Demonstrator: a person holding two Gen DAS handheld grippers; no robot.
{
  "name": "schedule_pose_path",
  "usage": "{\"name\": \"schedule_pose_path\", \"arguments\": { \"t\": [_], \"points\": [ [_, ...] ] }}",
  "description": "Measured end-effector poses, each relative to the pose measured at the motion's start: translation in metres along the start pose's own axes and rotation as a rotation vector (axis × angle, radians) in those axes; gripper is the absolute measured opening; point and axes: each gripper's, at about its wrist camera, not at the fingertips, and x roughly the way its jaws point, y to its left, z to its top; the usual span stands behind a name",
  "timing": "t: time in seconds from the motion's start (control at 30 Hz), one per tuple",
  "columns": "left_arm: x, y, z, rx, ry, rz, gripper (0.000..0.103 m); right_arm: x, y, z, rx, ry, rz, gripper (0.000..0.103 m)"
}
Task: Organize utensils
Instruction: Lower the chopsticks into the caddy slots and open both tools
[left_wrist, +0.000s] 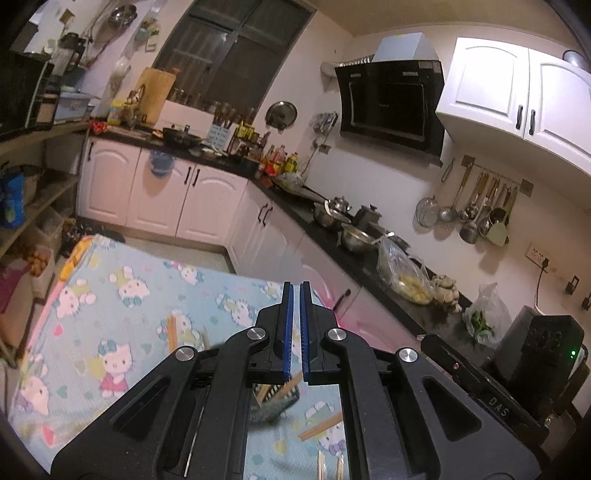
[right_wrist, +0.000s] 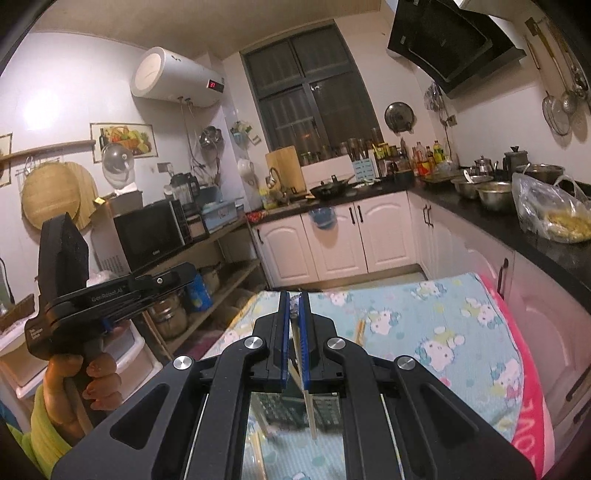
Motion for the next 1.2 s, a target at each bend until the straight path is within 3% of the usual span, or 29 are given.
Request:
{"name": "schedule_pose_path", "arguments": {
  "t": [0.17,0.53,1.2],
  "points": [
    [0.006,0.004,0.012,0.005,-0.016,0.020,0.000,0.009,0.000,0.008,0.001,-0.009,-0.005,0.005],
    [0.041,0.032,-0.015,-0.005,0.088,0.069,0.000,0.058,-0.004,0.024,-0.024,0.007,-0.061,0.005],
    [0.085,0.064,-0.063,-0.026,0.244,0.133,0.000,0.118,-0.037,-0.016,0.051,0.092,-0.087,0.005]
  ]
}}
